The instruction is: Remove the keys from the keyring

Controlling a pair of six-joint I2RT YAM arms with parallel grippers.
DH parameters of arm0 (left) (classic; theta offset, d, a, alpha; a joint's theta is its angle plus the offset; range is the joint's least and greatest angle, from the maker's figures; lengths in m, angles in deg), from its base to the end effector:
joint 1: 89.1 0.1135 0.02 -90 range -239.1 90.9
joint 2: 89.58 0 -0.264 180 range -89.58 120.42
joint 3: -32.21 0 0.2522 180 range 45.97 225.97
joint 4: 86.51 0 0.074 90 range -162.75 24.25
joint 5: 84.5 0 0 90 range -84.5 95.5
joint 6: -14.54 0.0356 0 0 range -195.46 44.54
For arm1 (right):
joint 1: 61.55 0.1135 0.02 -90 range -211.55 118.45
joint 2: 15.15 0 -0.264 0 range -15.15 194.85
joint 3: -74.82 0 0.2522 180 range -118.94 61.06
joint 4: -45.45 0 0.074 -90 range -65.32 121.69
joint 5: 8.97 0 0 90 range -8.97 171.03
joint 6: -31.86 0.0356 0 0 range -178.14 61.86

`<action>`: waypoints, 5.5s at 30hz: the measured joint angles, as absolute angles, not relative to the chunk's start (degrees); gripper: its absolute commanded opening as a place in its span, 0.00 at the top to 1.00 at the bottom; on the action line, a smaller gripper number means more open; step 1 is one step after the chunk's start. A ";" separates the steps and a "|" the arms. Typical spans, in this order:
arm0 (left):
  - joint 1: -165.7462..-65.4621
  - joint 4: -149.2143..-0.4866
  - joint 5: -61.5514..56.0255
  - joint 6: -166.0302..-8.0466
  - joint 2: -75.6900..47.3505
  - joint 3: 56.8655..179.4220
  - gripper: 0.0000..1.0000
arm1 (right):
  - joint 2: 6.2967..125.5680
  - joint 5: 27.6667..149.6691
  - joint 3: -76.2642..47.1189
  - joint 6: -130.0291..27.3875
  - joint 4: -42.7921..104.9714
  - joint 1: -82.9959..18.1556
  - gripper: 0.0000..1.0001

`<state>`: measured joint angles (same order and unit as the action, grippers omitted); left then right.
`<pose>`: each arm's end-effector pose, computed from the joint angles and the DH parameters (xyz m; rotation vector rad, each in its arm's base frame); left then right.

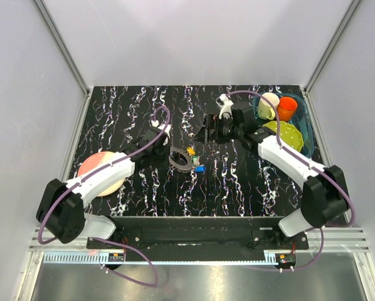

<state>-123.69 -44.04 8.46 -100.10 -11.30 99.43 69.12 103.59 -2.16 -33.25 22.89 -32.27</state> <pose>0.2307 -0.1569 0.2355 0.1988 2.5328 -0.3566 0.2868 0.1765 0.2910 -0.3362 2.1760 0.9651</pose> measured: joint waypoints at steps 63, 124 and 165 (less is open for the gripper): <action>-125.49 -46.11 -34.77 -56.93 -35.82 97.63 1.00 | 98.08 164.29 0.94 3.60 103.28 -38.78 0.12; -117.49 -44.45 -16.33 -69.74 -35.14 114.07 0.20 | 89.86 170.04 -7.03 11.01 106.93 -32.93 1.00; -116.52 -34.03 -22.49 -96.43 -34.92 115.60 1.00 | 95.59 169.89 -21.68 18.86 108.46 -34.46 0.70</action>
<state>-116.52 -34.03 -22.49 -96.43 -34.92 115.60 95.59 169.89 -21.68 18.86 108.46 -34.46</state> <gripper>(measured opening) 0.124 0.179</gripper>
